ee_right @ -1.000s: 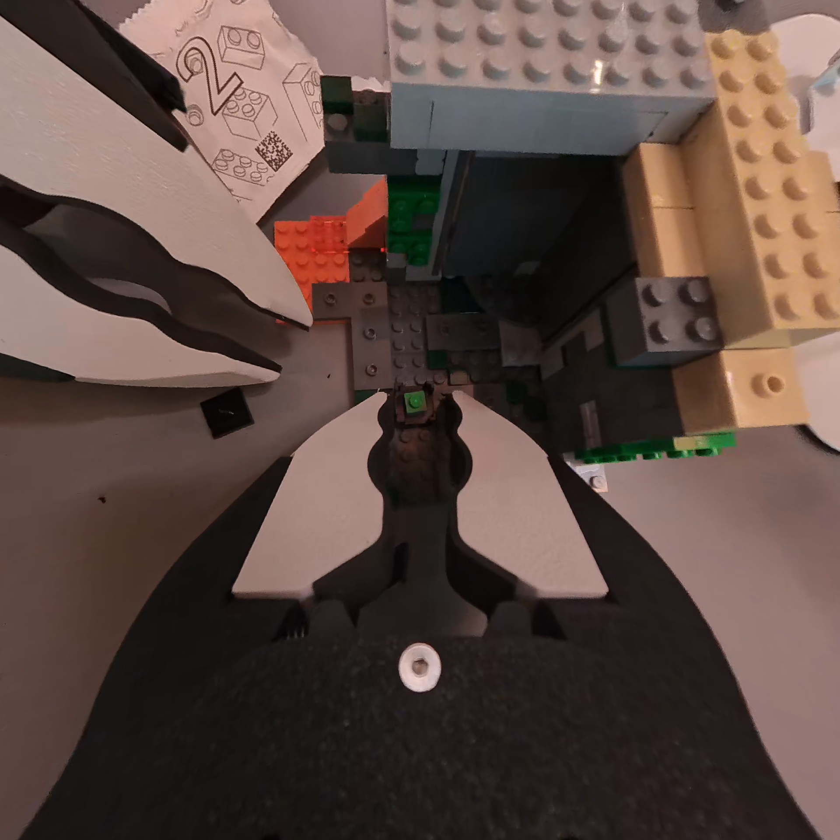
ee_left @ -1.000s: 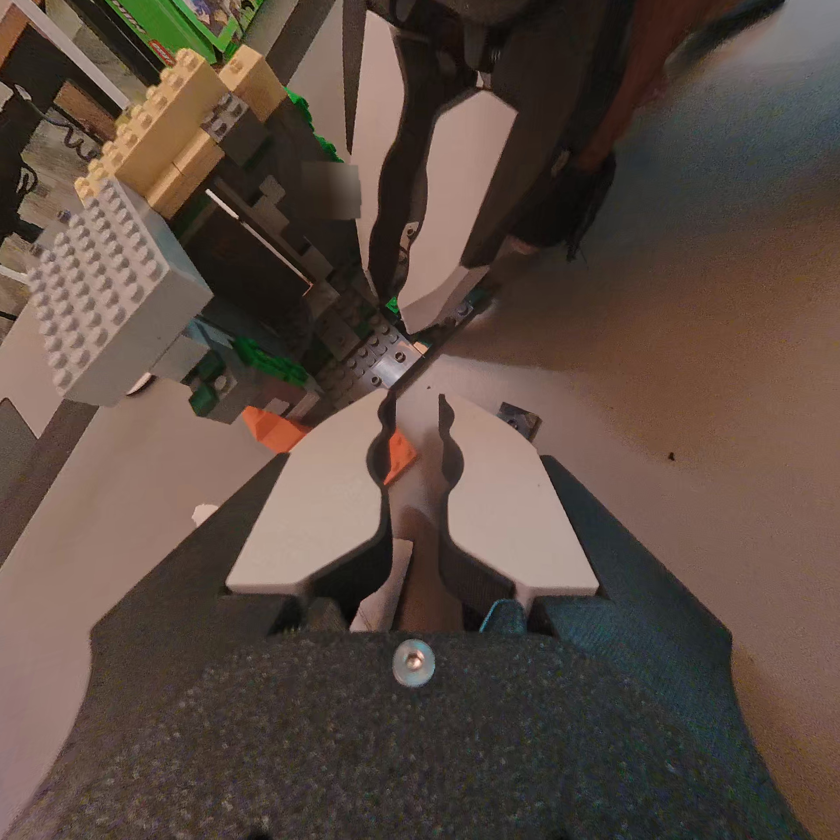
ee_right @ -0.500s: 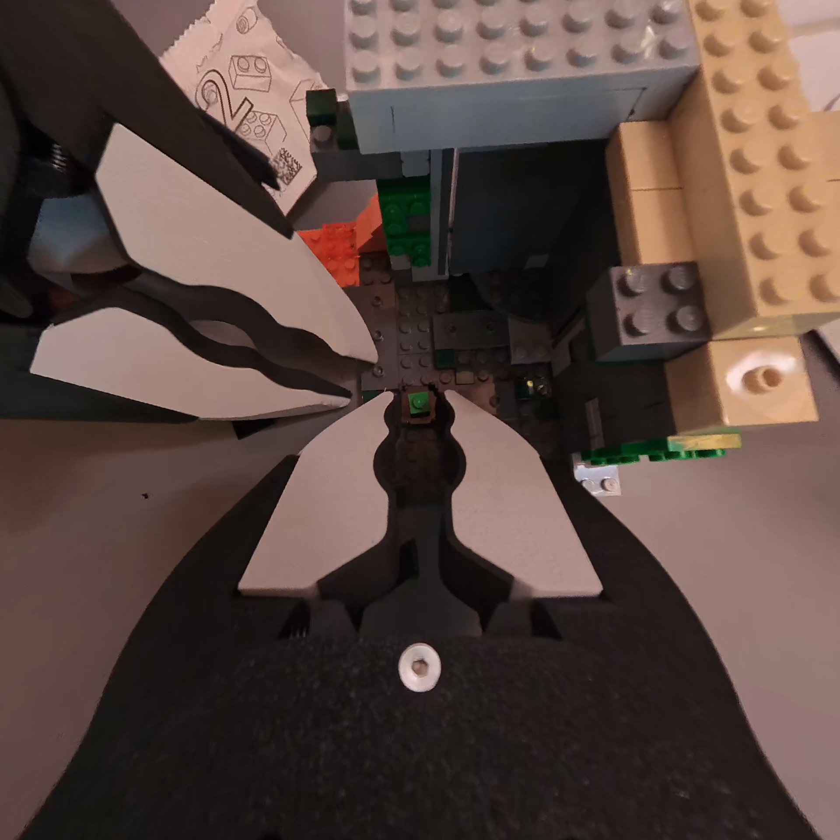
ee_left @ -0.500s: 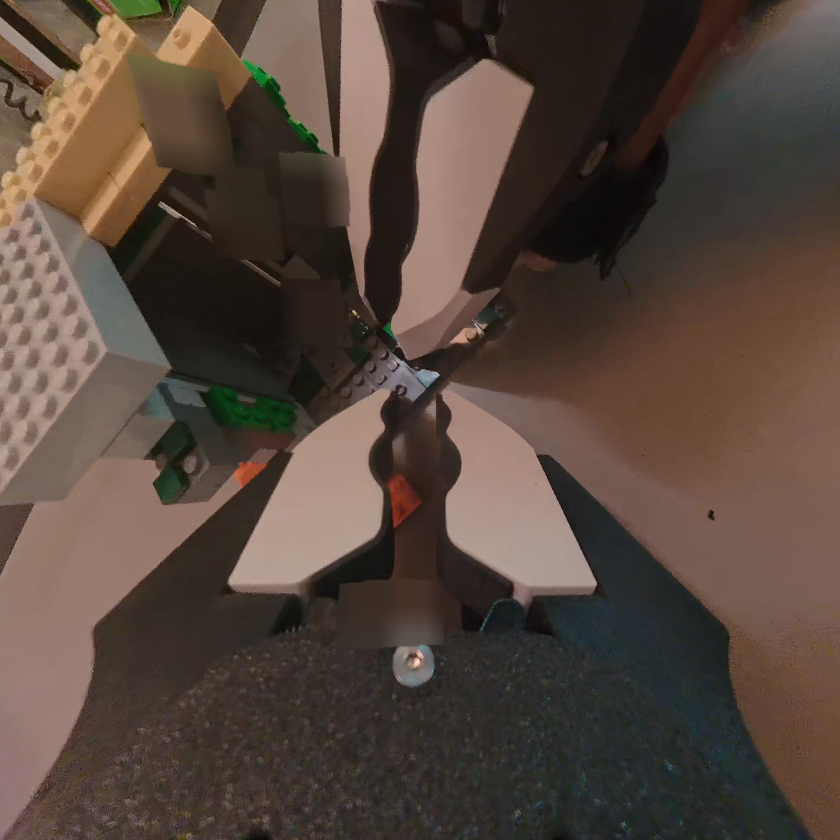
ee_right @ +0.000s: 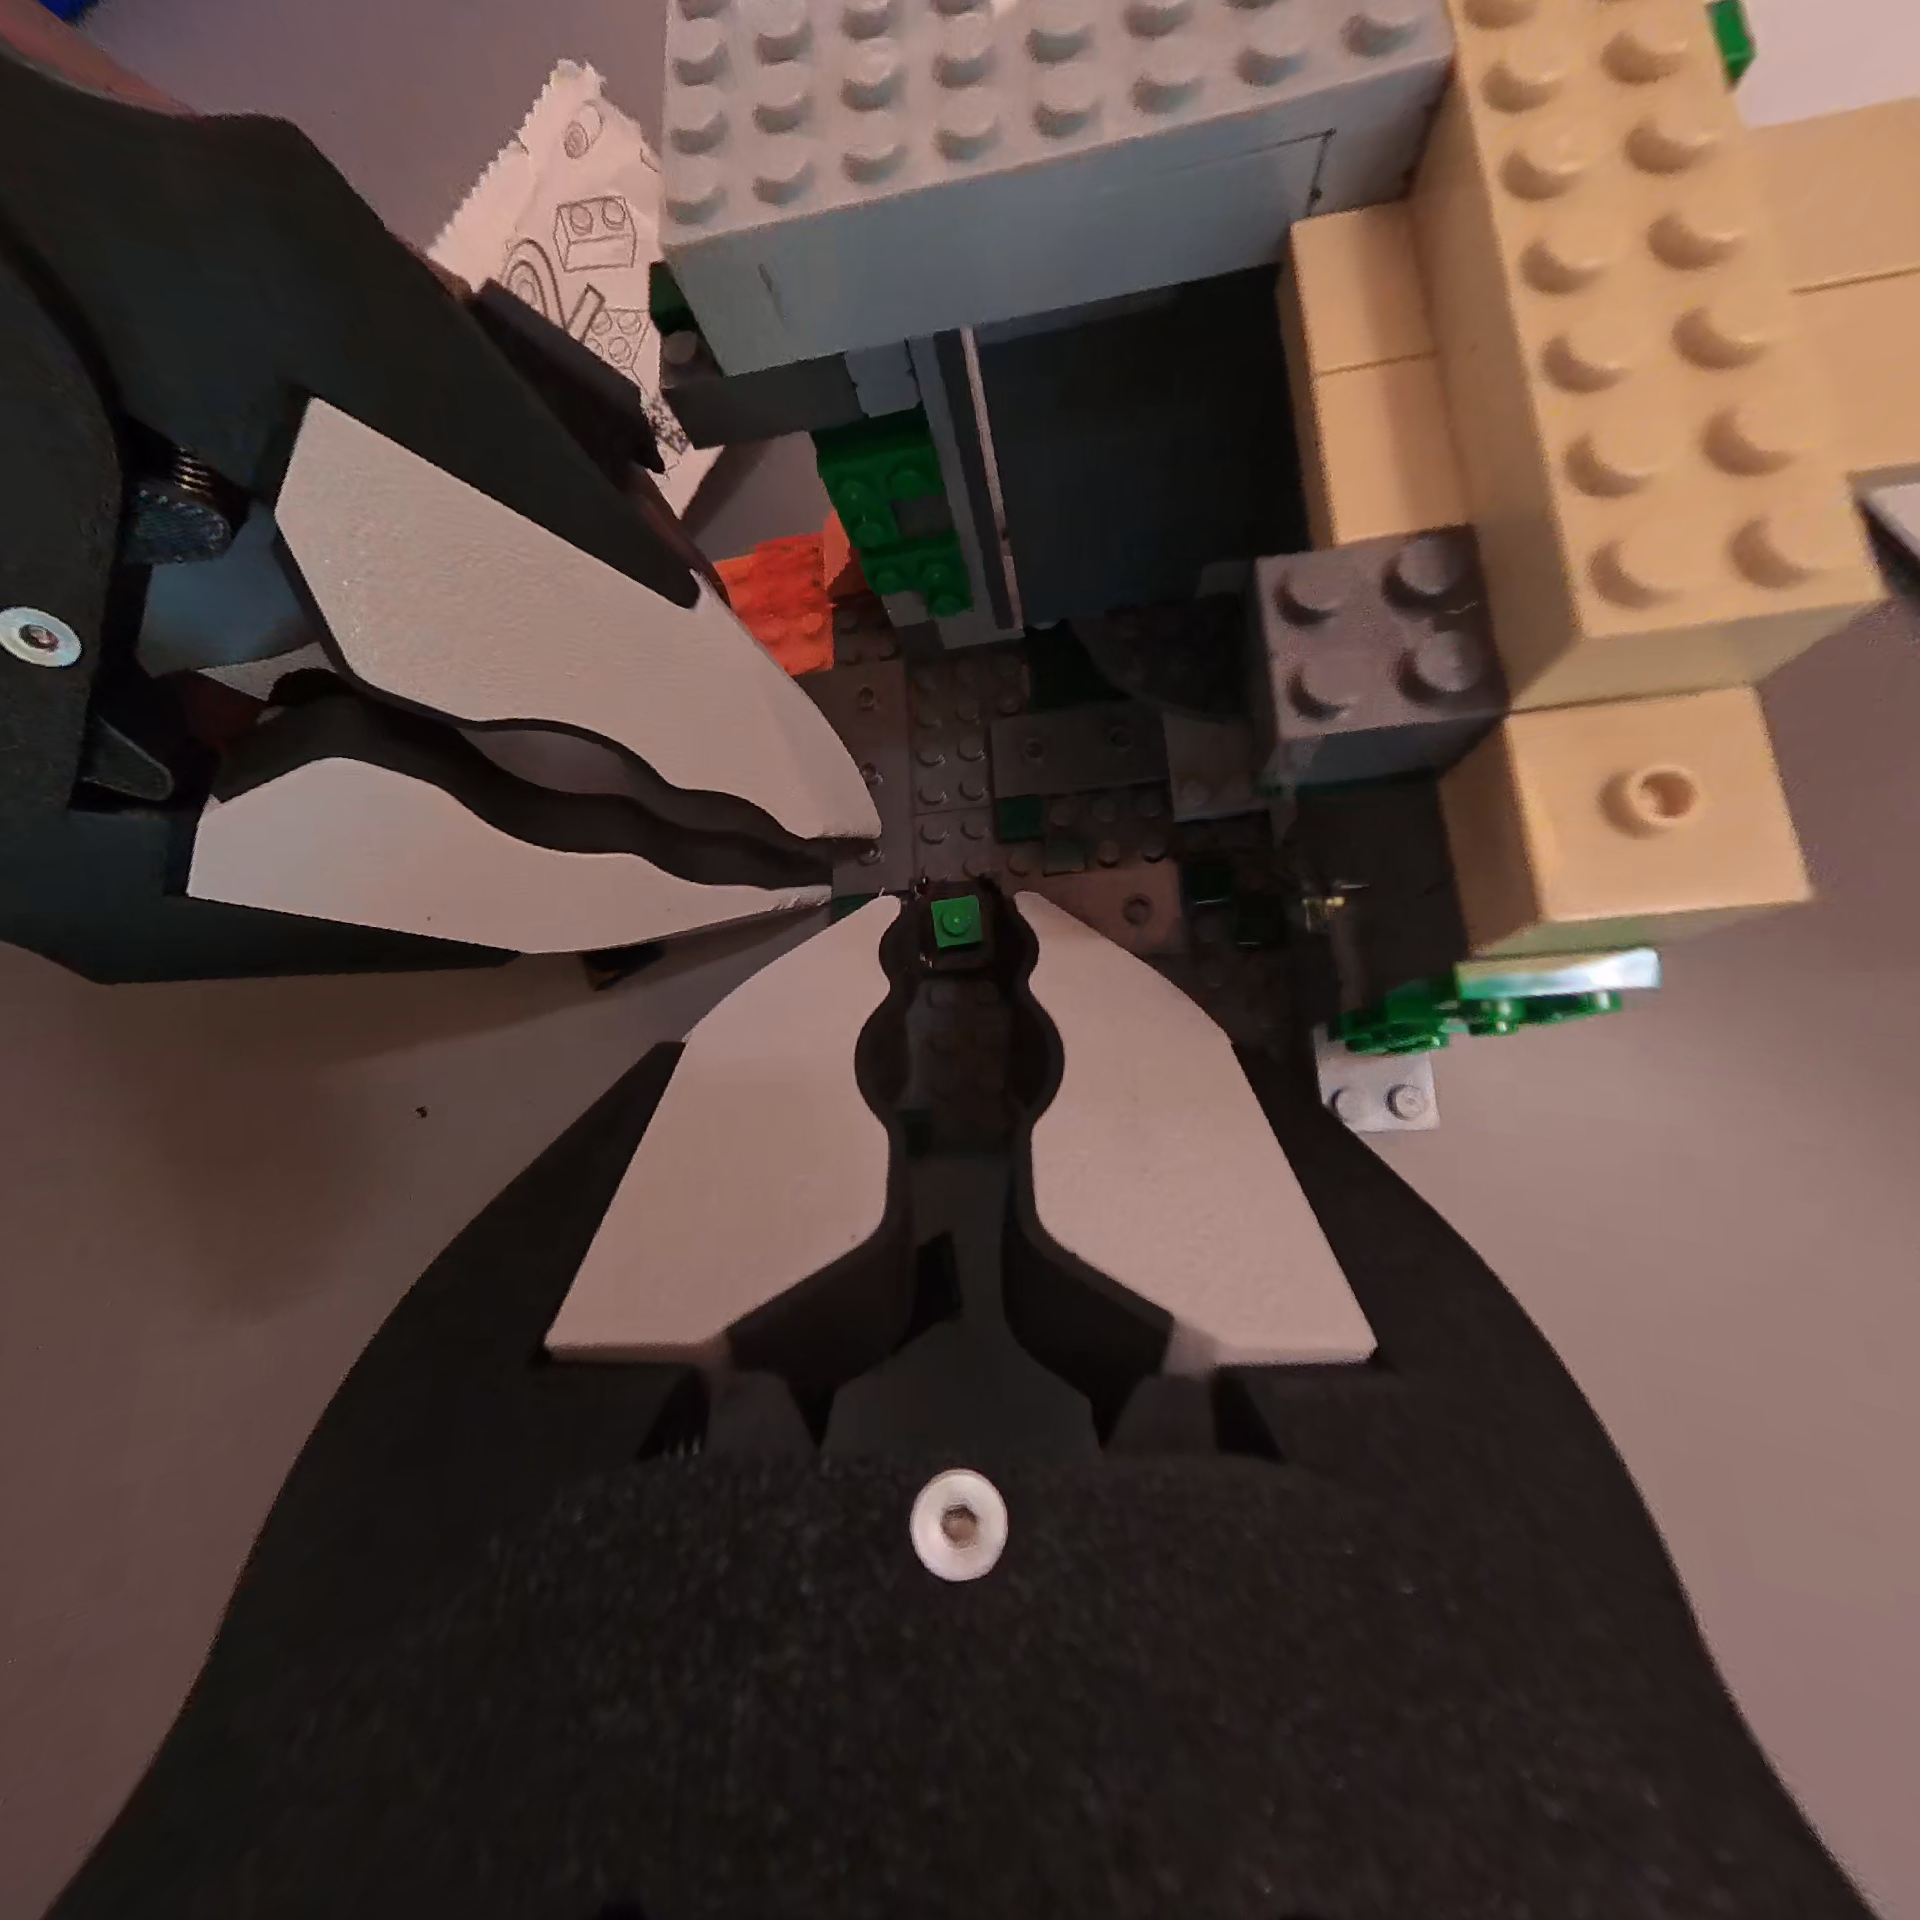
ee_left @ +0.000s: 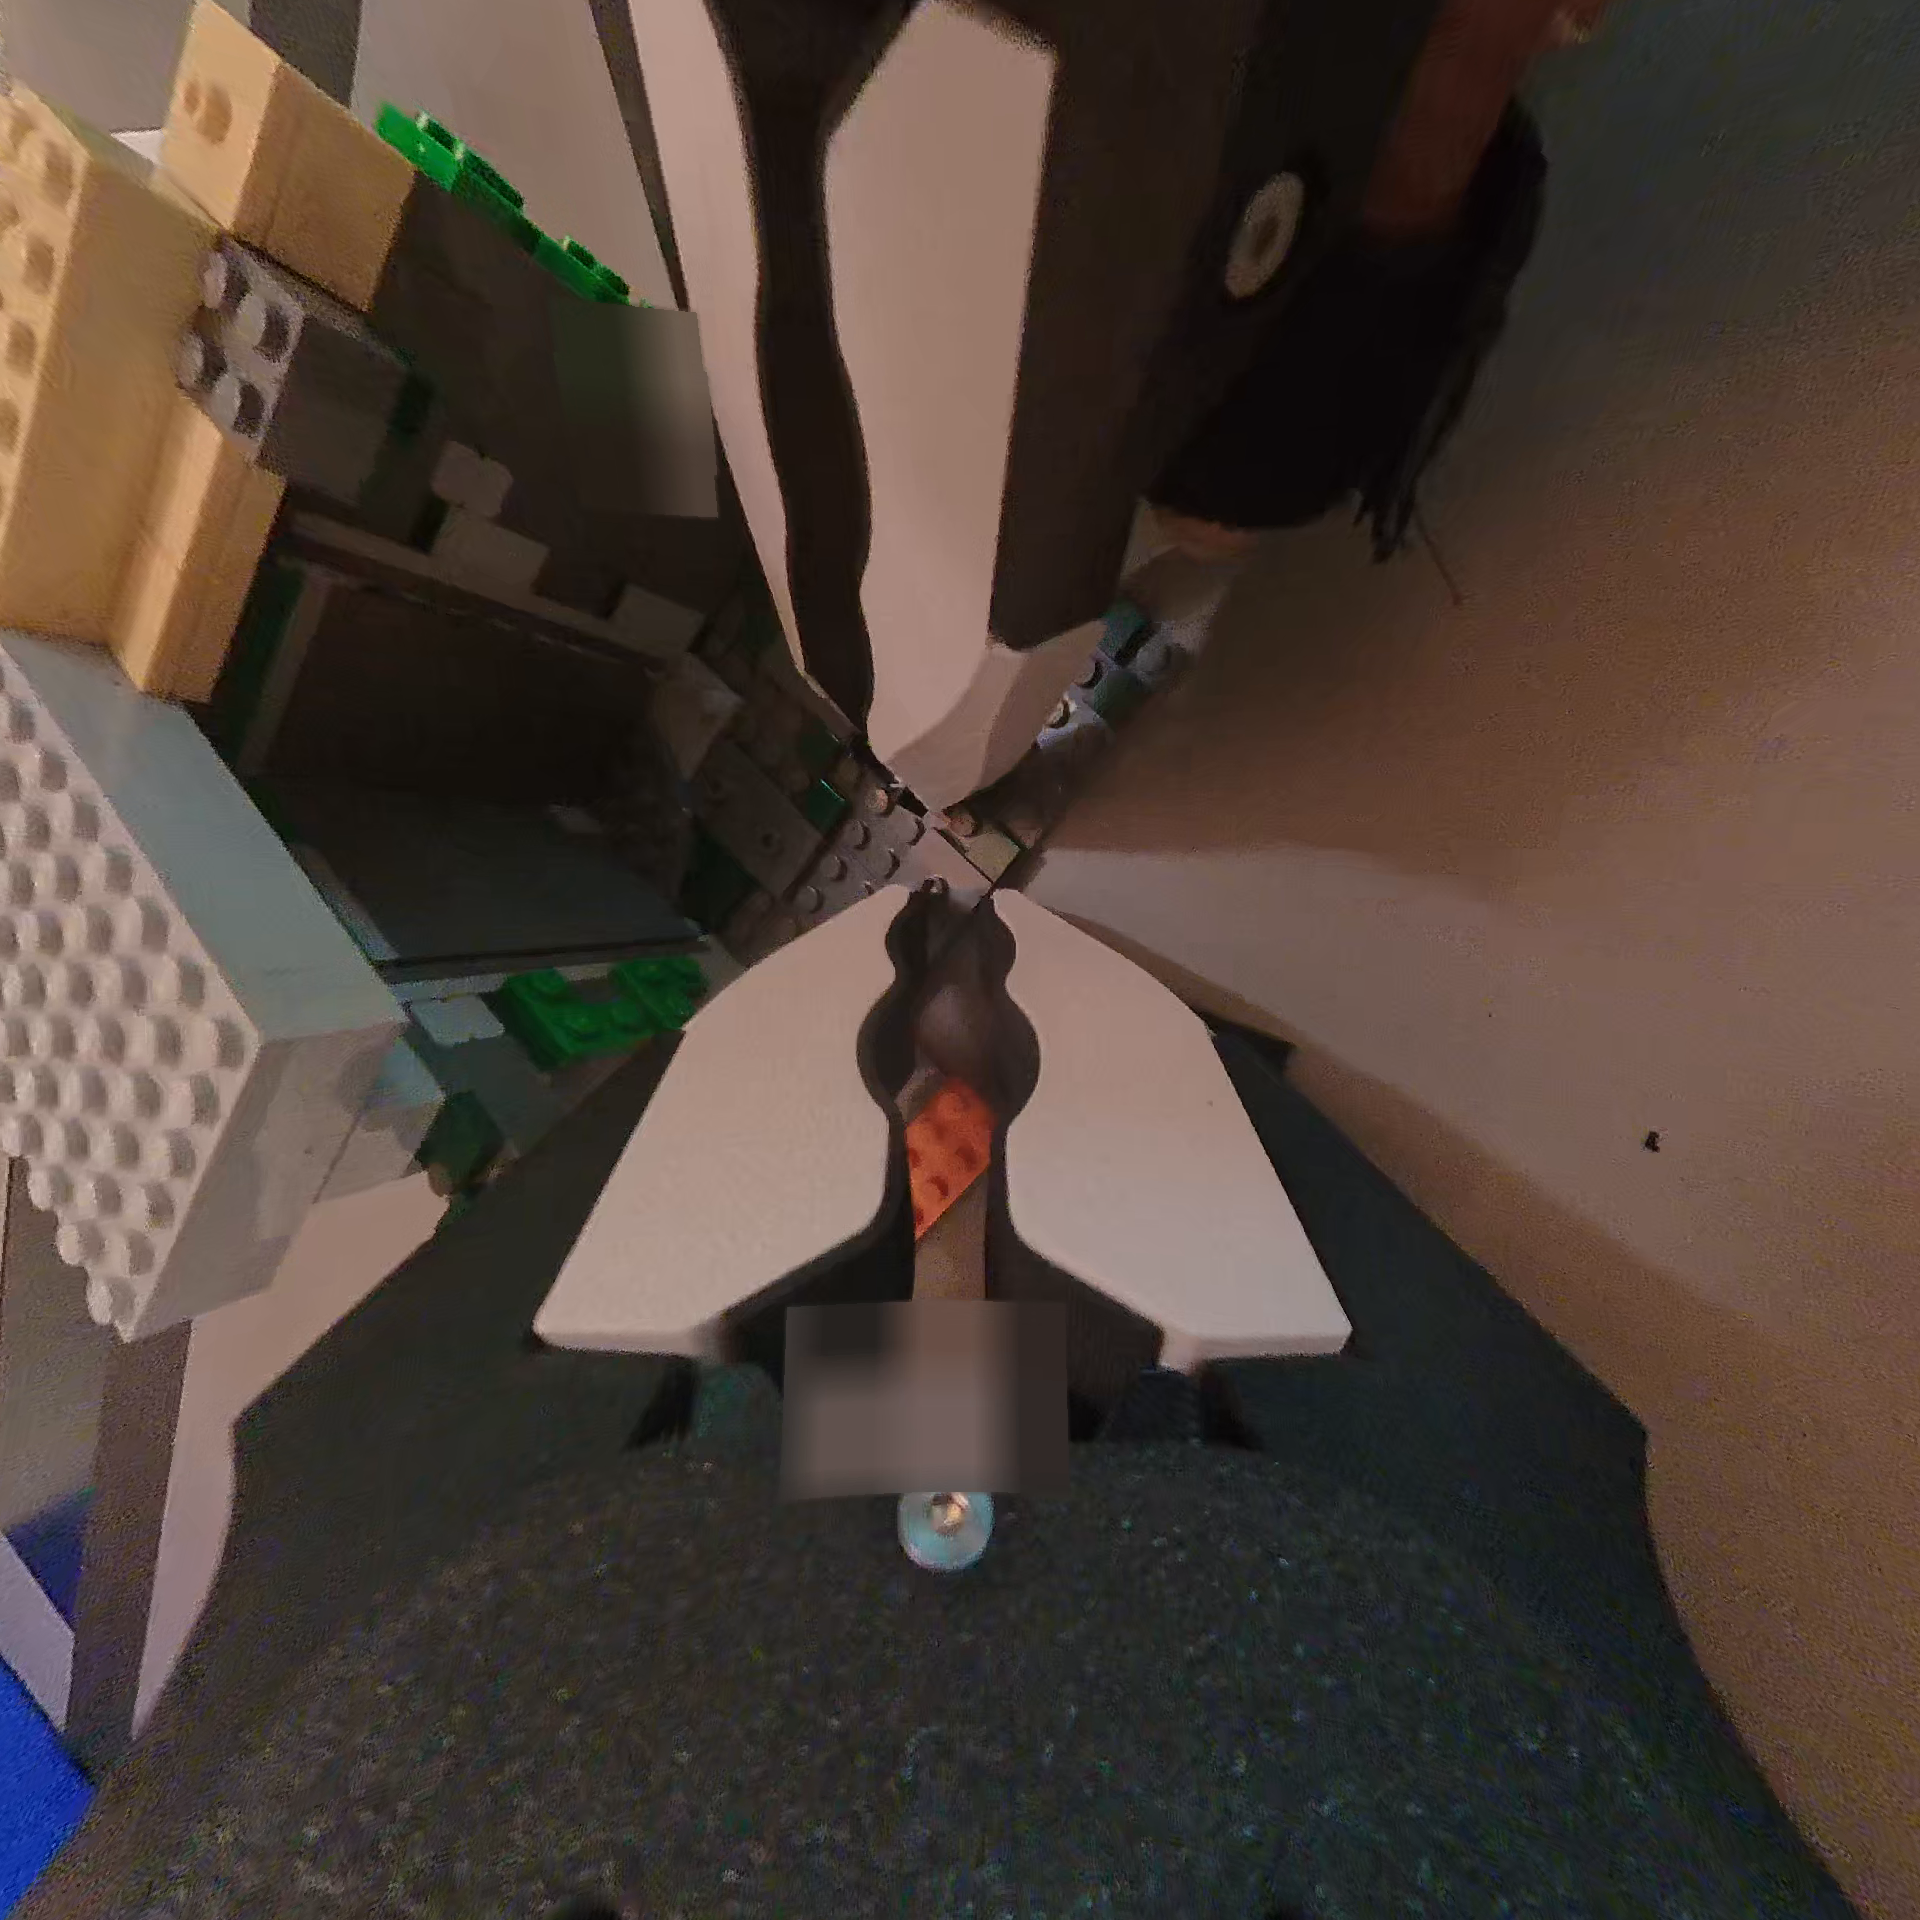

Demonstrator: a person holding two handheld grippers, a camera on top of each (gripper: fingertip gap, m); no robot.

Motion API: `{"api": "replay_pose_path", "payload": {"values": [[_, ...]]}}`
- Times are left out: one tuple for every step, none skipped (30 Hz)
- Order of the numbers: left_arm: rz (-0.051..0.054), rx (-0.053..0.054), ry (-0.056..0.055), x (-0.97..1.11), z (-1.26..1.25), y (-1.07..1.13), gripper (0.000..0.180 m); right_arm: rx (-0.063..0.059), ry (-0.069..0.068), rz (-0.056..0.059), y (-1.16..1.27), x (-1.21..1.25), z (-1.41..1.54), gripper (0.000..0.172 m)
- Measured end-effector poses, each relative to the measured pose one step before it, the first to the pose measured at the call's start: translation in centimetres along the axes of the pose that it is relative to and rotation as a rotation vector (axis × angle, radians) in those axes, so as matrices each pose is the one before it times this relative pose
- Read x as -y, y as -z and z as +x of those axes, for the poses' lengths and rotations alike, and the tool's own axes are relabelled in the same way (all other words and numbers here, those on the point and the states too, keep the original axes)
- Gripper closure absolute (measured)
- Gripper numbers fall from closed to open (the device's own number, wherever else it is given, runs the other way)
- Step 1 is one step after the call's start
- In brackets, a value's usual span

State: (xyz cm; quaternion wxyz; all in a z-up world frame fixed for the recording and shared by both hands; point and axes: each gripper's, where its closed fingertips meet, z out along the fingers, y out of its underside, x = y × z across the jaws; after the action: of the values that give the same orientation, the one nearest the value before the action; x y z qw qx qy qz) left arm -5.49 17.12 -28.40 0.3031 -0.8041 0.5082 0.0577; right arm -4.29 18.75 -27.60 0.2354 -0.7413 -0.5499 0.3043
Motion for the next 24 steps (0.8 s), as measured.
{"api": "replay_pose_path", "payload": {"values": [[-0.0028,-0.0046,-0.0034,0.02,0.003,-0.013,0.171,0.0163,-0.0169,0.0088,0.1,-0.028,-0.005,0.158],[-0.0008,-0.003,-0.003,0.016,0.007,-0.001,0.171,0.0156,-0.0187,0.0096,0.087,-0.004,0.01,0.158],[-0.0018,-0.0003,-0.0028,-0.002,0.003,-0.002,0.171,0.0161,-0.0167,0.0113,0.102,0.033,-0.027,0.158],[-0.0011,0.0009,-0.0024,-0.005,-0.008,0.001,0.171,0.0527,-0.0169,0.0312,0.262,0.362,-0.575,0.158],[0.0009,-0.0002,0.0,-0.006,-0.007,-0.002,0.171,0.0463,-0.029,0.0413,0.417,0.621,-0.544,0.158],[0.0023,-0.0019,0.0029,-0.008,-0.006,0.002,0.172,-0.0083,-0.0018,0.0105,0.368,0.224,0.136,0.158],[0.0047,-0.0026,0.0042,0.007,-0.01,0.008,0.171,-0.0244,0.0181,-0.017,0.238,-0.264,0.359,0.158],[0.0078,-0.0051,0.0089,0.021,-0.017,0.003,0.171,0.0274,-0.0041,0.0031,0.172,-0.1,-0.289,0.158],[0.0115,-0.0088,0.0153,0.032,0.017,0.009,0.172,0.0332,-0.0106,0.0135,0.231,0.049,-0.377,0.158],[0.0162,-0.0079,0.0196,0.054,0.017,-0.003,0.172,0.0123,0.0107,0.0035,0.3,-0.018,-0.217,0.158],[0.0183,-0.0081,0.017,0.044,0.047,0.021,0.171,0.0086,0.0227,0.0005,0.351,0.029,-0.255,0.158],[0.0145,-0.0054,0.0166,0.025,0.023,0.043,0.171,0.0073,0.0312,0.0064,0.369,0.183,-0.303,0.158],[0.0087,-0.0019,0.0157,-0.022,0.019,0.141,0.173,0.0062,0.0419,0.0079,0.359,0.239,-0.368,0.158],[0.0148,-0.0007,0.01,0.111,0.042,0.277,0.171,0.0104,0.0402,0.0019,0.292,0.175,-0.454,0.157],[0.0261,0.0003,0.005,0.303,0.032,0.484,0.17,0.0174,0.0396,0.0138,0.255,0.325,-0.561,0.157],[0.0355,0.0032,0.0051,0.45,0.0,0.654,0.169,0.0208,0.0328,0.0254,0.204,0.456,-0.611,0.158],[0.0449,0.0019,0.0029,0.581,0.047,0.78,0.168,0.0233,0.0218,0.025,0.129,0.478,-0.607,0.157],[0.0528,0.0024,-0.0019,0.649,0.13,0.869,0.166,0.0216,0.0168,0.0211,0.055,0.447,-0.575,0.157],[0.0502,0.0118,-0.0033,0.549,0.059,0.899,0.165,0.0155,0.0153,0.0167,0.005,0.424,-0.506,0.157],[0.0522,0.0268,-0.009,0.574,-0.107,0.9,0.163,0.0071,0.0107,0.0114,-0.033,0.384,-0.384,0.157],[0.0557,0.0327,-0.0183,0.67,-0.135,0.888,0.16,0.005,0.0036,0.0126,-0.037,0.447,-0.351,0.157],[0.0552,0.0337,-0.0202,0.725,-0.068,0.877,0.157,0.014,-0.0015,0.0203,-0.041,0.569,-0.509,0.157],[0.0535,0.0319,-0.0208,0.749,0.056,0.851,0.156,0.0188,-0.0033,0.0308,-0.065,0.729,-0.635,0.157],[0.0511,0.0297,-0.0212,0.754,0.163,0.778,0.156,0.0139,-0.0071,0.0363,-0.128,0.808,-0.599,0.157]]}}
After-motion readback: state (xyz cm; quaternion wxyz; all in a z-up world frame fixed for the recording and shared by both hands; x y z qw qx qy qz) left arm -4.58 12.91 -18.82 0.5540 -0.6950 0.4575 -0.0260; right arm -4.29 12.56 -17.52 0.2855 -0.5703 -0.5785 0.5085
